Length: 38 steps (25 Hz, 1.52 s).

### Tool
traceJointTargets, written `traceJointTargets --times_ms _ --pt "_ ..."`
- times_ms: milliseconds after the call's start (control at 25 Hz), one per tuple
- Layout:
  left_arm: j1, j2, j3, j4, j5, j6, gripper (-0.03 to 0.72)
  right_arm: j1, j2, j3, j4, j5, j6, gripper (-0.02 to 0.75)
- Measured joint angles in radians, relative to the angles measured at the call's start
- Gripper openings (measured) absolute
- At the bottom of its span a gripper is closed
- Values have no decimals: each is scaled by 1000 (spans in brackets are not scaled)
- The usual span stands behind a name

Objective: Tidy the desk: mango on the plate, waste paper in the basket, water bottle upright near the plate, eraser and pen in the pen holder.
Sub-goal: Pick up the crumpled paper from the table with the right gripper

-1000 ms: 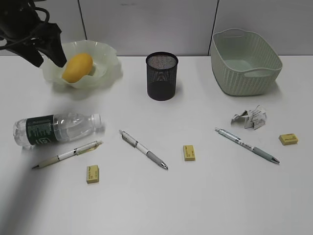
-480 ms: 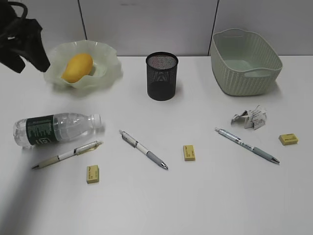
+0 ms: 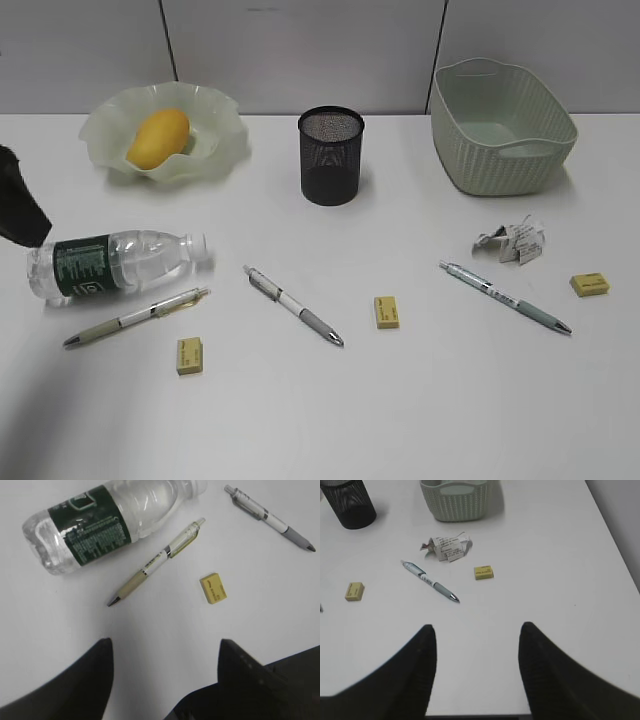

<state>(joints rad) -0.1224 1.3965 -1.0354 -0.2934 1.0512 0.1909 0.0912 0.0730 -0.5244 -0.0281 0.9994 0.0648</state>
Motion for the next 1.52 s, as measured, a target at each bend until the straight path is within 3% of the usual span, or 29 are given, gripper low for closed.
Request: traceJointTargets --times_ms 440,760,1000,1520 --pt "0 -487 285 -2 -262 0 491 0 412 -10 -1 -316 2 426" --pt "-1 -807 450 -5 -298 0 491 1 662 -10 -1 -486 2 426" --pt "-1 -976 505 -3 -275 0 490 1 786 -45 -1 -500 2 426" --pt "-1 -1033 535 73 -238 0 488 1 1177 -373 28 -358 2 426"
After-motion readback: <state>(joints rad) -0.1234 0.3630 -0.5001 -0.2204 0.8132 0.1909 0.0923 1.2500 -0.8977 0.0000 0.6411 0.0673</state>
